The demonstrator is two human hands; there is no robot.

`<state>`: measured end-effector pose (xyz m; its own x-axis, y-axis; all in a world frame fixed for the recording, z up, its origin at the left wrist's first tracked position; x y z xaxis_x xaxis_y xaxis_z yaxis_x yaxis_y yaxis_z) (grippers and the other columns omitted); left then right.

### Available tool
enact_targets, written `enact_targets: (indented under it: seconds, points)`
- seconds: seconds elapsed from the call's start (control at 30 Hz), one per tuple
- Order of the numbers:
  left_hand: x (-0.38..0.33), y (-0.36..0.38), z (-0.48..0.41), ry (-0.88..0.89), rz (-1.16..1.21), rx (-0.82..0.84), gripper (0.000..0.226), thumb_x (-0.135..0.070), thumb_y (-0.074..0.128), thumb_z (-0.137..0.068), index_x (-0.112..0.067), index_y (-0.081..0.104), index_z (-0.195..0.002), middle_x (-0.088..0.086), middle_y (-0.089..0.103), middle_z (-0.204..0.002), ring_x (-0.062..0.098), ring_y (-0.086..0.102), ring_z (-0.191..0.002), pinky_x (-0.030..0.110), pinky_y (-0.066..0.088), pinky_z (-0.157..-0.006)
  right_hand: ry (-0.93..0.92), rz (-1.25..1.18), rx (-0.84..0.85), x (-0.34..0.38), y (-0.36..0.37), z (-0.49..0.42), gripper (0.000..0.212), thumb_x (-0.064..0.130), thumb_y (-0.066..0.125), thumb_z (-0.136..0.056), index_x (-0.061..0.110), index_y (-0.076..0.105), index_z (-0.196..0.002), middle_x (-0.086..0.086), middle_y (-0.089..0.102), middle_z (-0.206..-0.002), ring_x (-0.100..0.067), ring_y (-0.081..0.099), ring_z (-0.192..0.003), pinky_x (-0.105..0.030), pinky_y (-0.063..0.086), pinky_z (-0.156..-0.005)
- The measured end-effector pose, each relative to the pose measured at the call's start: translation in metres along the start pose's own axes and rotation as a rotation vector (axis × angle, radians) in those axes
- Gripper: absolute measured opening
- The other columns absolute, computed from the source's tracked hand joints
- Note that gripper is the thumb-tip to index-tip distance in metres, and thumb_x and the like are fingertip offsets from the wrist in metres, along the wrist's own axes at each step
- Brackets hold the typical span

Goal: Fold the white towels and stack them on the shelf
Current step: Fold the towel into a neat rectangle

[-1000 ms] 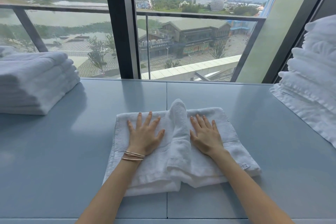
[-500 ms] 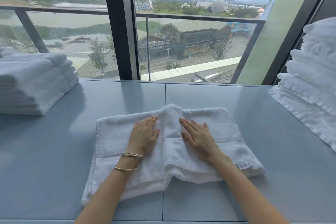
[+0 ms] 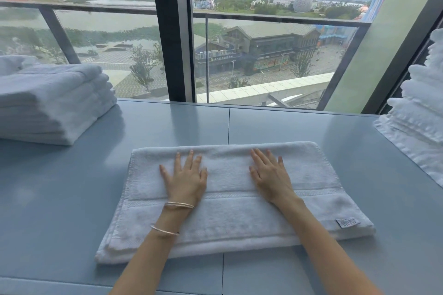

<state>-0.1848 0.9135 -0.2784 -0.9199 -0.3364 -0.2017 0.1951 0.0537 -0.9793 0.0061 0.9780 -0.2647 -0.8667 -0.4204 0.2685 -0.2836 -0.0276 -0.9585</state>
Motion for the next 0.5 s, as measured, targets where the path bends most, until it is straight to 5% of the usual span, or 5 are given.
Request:
enact_targets:
  seconds: [0.2,0.5]
  points:
    - [-0.016,0.005,-0.001,0.097,-0.045,0.001,0.051,-0.052,0.014,-0.097,-0.046,0.0,-0.145,-0.019,-0.005,-0.155,0.026,-0.014,-0.143,0.069,-0.006,-0.104,0.067,0.09,0.073,-0.015,0.01,0.0,0.05,0.033,0.016,-0.1,0.032,0.0,-0.148,0.015,-0.003,-0.156,-0.015,-0.01,-0.144,-0.04,-0.008,-0.117]
    - [-0.051,0.009,-0.001,0.201,-0.093,-0.031,0.053,-0.045,0.013,-0.1,-0.037,-0.011,-0.146,-0.016,-0.008,-0.156,0.032,-0.012,-0.143,0.071,-0.001,-0.102,0.024,0.043,0.089,0.024,0.025,-0.007,0.051,0.037,0.012,-0.1,0.028,-0.003,-0.149,0.016,-0.005,-0.155,-0.015,-0.012,-0.143,-0.039,-0.009,-0.116]
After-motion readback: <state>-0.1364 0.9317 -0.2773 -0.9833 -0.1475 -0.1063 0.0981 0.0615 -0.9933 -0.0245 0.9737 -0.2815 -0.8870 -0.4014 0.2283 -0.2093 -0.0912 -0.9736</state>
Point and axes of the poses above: each hand's wrist, its own z-axis away from the middle knuckle, its own y-axis out of the palm, x = y × z, the point moved 10 cm from there along -z, towards the middle knuckle
